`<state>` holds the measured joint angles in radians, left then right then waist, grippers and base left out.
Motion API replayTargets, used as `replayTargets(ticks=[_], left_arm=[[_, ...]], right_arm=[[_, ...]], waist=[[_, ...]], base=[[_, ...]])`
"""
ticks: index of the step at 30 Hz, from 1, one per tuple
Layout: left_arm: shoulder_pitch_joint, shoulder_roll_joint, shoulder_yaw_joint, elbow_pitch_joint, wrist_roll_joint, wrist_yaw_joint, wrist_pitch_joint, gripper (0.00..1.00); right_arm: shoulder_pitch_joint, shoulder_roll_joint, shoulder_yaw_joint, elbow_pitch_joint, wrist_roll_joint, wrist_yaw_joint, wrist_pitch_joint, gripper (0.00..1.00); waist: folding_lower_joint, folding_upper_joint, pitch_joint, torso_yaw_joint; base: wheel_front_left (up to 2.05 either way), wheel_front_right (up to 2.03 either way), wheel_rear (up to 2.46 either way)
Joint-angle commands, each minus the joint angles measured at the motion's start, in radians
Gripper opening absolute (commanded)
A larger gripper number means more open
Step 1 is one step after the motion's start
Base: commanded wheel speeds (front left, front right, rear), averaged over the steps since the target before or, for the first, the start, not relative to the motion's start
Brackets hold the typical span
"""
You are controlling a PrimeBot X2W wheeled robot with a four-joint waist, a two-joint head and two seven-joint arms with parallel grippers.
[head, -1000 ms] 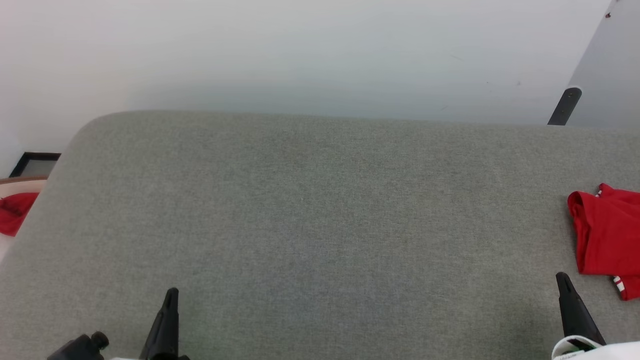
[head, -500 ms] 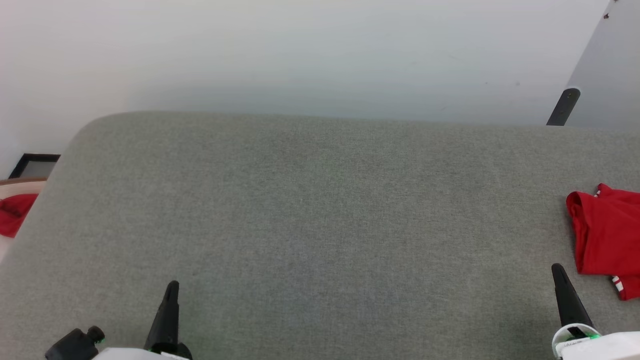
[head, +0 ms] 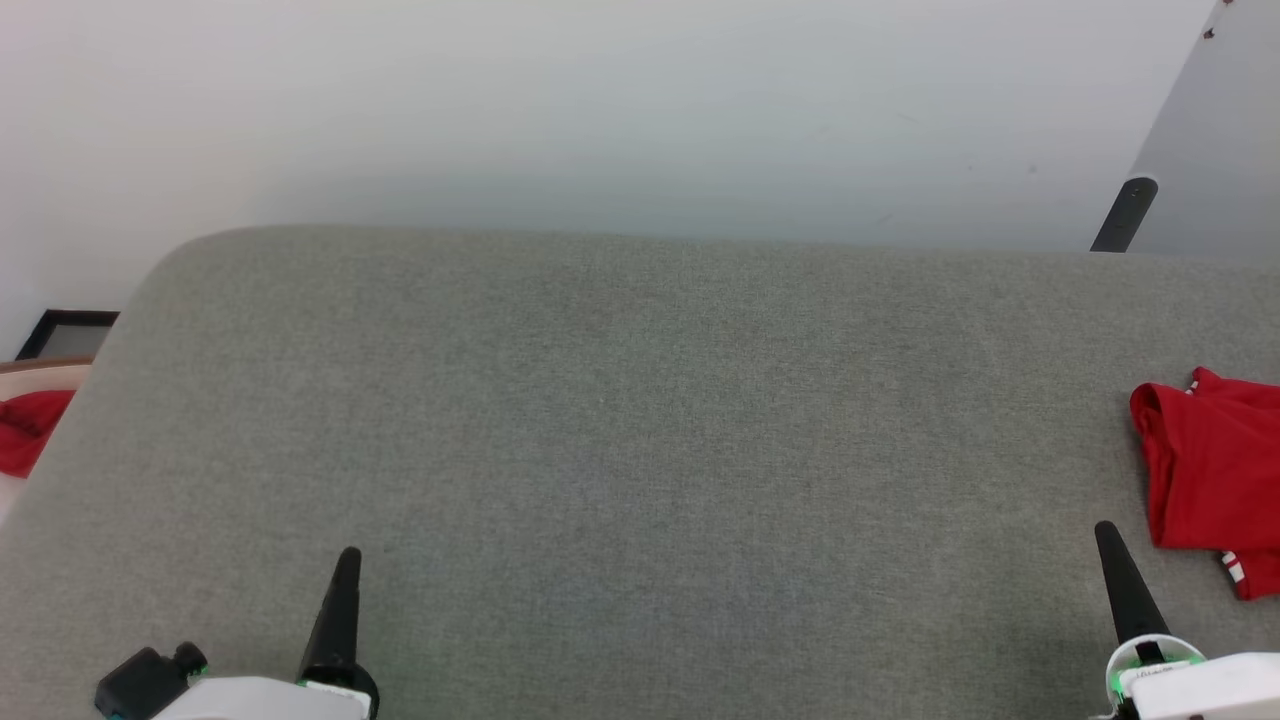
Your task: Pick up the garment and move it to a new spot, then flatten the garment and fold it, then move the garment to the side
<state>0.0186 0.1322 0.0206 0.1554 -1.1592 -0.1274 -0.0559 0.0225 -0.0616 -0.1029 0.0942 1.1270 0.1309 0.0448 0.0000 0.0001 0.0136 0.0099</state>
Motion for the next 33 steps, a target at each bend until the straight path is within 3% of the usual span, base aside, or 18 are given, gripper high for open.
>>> replayTargets(ticks=[1, 33], left_arm=[[-0.021, 0.002, 0.007, -0.002, -0.027, -0.003, 0.005, 0.0], [-0.085, -0.033, 0.039, 0.05, -0.29, -0.004, 0.087, 0.0]], right_arm=[[-0.028, -0.007, 0.0, -0.001, 0.029, 0.0, 0.004, 0.0], [-0.09, -0.004, 0.003, 0.088, 0.3, 0.0, 0.035, 0.0]], waist=[[0.0, -0.0001, 0.0, 0.0], [0.0, -0.0001, -0.005, -0.005]], base=[[0.0, 0.0, 0.0], [0.0, 0.0, 0.0]])
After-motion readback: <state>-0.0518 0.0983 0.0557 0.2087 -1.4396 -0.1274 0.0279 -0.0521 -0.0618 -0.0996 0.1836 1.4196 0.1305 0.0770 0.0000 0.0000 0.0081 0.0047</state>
